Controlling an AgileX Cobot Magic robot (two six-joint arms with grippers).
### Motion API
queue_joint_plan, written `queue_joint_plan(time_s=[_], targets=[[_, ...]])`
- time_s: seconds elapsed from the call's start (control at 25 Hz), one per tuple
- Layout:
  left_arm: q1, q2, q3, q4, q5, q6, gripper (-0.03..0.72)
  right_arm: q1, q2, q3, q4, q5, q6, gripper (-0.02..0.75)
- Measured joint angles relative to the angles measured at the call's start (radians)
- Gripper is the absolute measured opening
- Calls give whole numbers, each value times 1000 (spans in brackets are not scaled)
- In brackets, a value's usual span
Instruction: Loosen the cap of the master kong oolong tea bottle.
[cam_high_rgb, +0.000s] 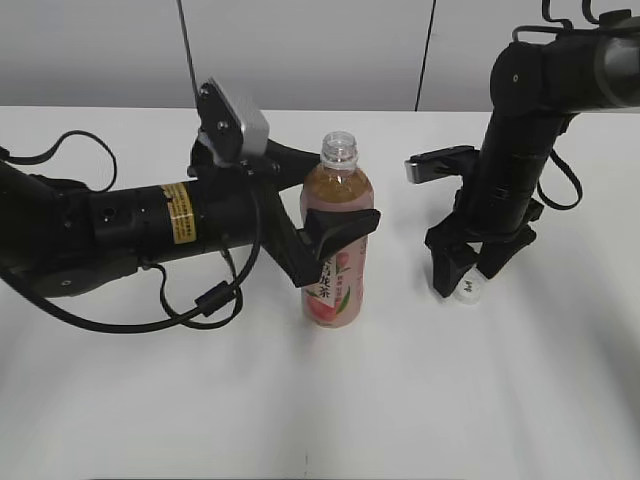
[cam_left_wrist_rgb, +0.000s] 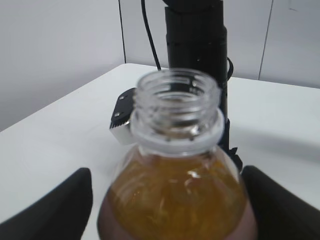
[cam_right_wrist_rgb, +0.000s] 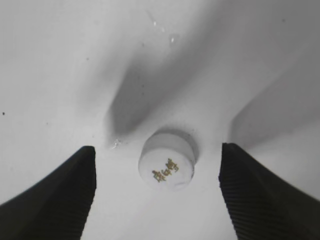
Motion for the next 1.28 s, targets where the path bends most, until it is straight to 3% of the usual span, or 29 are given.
queue_joint_plan(time_s=[0.36,0.76,1.12,1.28], targets=[[23,-3,79,-10,-27,0,557,0,0,-1,-12,39,19,577],[134,-108,215,-29,-106,0,561,-16,-87,-1,-15,39,41,577],[154,-218,235,-143,10,0,547,-21,-162,-1,-15,59,98,577],[219,-235,239,-250,60,0,547,-21,-163,-1,-15,76,117,577]])
